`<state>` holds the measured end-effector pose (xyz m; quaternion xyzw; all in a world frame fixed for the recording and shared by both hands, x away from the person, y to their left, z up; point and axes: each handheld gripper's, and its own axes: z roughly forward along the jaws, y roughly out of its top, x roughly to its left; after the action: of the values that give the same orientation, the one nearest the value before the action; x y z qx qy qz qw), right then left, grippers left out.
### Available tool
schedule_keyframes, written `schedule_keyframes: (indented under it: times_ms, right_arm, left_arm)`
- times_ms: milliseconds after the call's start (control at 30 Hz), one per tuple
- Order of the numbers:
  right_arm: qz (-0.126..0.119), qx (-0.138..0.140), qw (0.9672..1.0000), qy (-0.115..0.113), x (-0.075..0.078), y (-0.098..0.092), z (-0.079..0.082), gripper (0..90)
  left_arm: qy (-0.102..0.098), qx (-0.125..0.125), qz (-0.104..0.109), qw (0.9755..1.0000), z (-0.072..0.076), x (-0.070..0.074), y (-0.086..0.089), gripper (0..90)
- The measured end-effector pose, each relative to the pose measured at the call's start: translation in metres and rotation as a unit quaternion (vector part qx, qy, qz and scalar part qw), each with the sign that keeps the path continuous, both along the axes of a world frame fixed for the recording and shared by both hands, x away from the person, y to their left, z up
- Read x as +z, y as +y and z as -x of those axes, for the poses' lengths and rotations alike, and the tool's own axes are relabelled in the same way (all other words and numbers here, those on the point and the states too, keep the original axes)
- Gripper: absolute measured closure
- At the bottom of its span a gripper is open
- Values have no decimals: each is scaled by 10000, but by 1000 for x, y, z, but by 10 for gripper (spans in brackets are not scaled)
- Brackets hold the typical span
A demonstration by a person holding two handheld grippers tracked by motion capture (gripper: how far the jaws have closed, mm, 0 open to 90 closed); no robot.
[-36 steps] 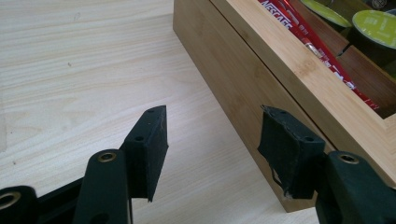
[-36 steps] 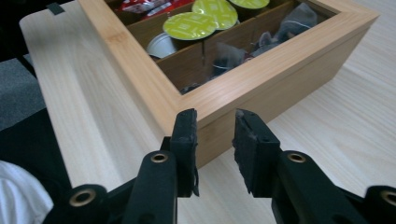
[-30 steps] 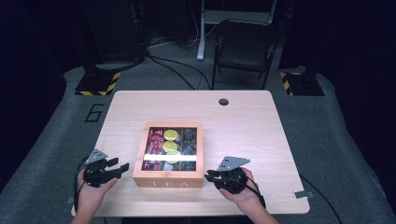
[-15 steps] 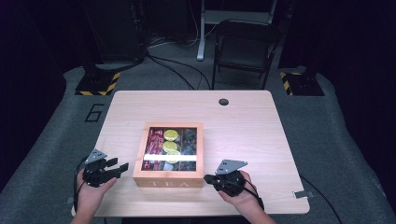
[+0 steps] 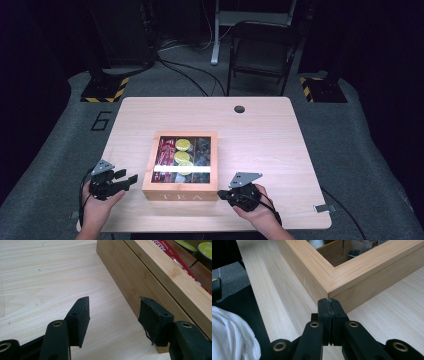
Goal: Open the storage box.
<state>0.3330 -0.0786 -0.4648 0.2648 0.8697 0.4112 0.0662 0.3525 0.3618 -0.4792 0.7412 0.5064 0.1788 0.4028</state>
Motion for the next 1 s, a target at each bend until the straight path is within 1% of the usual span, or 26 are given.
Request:
schedule_keyframes:
  times_ms: [133,233,300,400,467,533,600,633,667,700,733,767,833,900,933,967,1000]
  right_arm:
    - [-83,-39,10000,10,-2,0,-2,882]
    - [-35,-34,10000,57,-3,1,-2,882]
    - [-33,-41,10000,2,-3,2,-2,882]
    - [-58,-66,10000,41,-4,2,-2,881]
    - [-46,-56,10000,2,-4,2,-2,880]
    - [-17,-33,10000,-35,-4,2,-2,878]
    - [-34,-67,10000,-57,-4,2,-1,876]
    - [-47,-87,9999,-59,-4,3,0,876]
    - [-27,-94,9999,-76,-4,3,0,876]
    - [-41,-92,9999,-81,-4,3,0,876]
    - [-23,-86,9999,-97,-4,3,0,876]
    - [-22,-94,9999,-104,-4,3,0,876]
    - [-17,-88,9999,-94,-4,3,0,875]
    - [-40,-111,9999,-97,-3,3,0,876]
    - [-59,-113,9999,-109,-3,4,0,876]
    - [-69,-129,9998,-112,-3,4,0,874]
    - [-73,-151,9998,-71,-3,4,0,873]
  left_arm:
    - [-3,-1,-1,10000,0,0,0,418]
    - [2,-5,-1,10000,0,0,0,418]
    - [32,-32,-17,10000,0,1,0,418]
    - [20,-33,-16,10000,0,1,0,418]
    - [12,-24,-13,10000,1,2,0,418]
    - [-19,3,25,10000,1,2,0,418]
    - [11,-11,35,10000,2,4,0,418]
    - [-38,4,55,10000,2,4,0,417]
    - [-9,-34,64,10000,2,5,0,414]
    - [-49,3,119,9999,3,6,-1,414]
    - [-31,-31,114,9999,4,8,-1,414]
    - [-54,-32,151,9999,4,9,-2,414]
    - [-80,-126,159,9998,6,13,-3,414]
    - [-134,-168,120,9997,8,16,-6,414]
    - [-209,-183,63,9996,9,18,-7,414]
    - [-240,-226,8,9995,11,21,-9,414]
    - [-277,-253,13,9993,12,24,-11,413]
